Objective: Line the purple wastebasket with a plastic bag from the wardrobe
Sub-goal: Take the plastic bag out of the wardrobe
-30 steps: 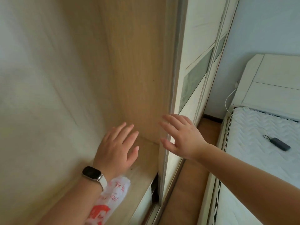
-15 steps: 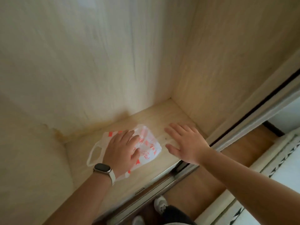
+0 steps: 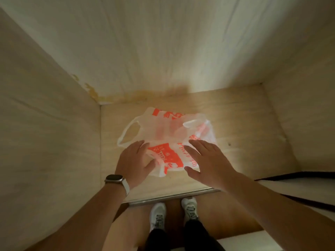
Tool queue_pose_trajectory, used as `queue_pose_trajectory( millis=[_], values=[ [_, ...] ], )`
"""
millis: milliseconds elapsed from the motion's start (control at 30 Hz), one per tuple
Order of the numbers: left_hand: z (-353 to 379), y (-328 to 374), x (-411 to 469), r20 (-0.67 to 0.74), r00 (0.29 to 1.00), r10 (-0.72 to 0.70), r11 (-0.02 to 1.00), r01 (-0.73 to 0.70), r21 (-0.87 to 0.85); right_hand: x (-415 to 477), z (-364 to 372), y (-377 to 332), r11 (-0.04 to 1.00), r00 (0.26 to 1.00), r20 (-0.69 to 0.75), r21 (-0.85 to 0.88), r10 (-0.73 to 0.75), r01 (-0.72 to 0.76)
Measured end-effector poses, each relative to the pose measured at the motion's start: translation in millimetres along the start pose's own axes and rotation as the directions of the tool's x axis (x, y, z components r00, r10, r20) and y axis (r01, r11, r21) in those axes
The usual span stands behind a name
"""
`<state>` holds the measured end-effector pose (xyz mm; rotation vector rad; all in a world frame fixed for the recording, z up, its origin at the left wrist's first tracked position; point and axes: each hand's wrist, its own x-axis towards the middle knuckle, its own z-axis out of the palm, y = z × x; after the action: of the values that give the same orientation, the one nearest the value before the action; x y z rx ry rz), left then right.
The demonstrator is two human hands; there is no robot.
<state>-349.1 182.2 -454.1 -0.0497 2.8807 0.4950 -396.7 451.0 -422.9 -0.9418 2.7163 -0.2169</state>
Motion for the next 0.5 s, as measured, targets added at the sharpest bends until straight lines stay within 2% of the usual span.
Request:
queue_pose_trajectory(
  millis=[133,333,500],
  values=[
    [46.3,-19.7,15.7,0.090,0.994,-0.061,0.997,0.064,-0.034,35.8,52.3,9.7,0.999,0.997,0.063,0.000,-0.054,0.054],
    [111.3,-41.0,25.9,0.259,0.966,0.015,0.996,-0.038,0.083,78.5,121.2,20.2,0.993,0.985,0.134,-0.041,-0.106,0.112],
    [154.6,-60.2,23.2,0.232,0.973,-0.006,0.994,-0.019,0.106,91.3,158.7,19.4,0.991,0.986,0.113,-0.041,-0.120,0.125]
  ],
)
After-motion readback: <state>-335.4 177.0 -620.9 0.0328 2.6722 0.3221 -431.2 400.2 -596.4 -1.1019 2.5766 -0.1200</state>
